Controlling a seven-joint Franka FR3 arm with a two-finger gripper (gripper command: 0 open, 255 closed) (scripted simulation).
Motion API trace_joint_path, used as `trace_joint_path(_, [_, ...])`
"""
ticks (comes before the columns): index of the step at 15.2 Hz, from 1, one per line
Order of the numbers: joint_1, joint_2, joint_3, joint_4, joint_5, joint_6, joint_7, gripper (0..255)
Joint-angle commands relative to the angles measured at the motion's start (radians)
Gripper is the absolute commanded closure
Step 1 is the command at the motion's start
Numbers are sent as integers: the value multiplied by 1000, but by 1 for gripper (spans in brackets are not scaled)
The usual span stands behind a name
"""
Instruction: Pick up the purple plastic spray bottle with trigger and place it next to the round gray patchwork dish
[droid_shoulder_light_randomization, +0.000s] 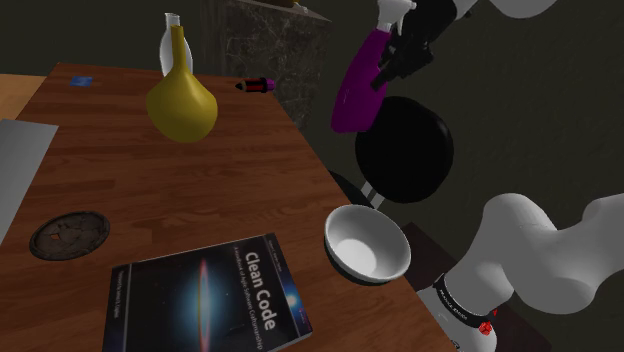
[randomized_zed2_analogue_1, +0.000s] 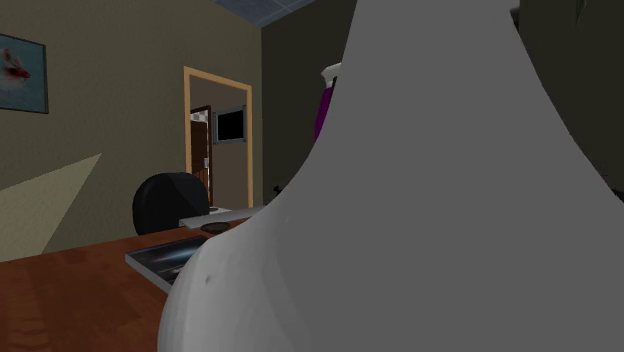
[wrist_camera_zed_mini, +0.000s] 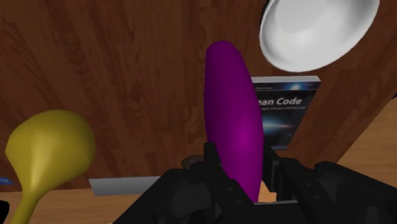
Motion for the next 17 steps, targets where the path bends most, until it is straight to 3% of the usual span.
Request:
trace_joint_path(1, [3,7,2,31,1,-22,9,255])
trace_joint_path(17, [40,114,5,304,19,-175,73,255])
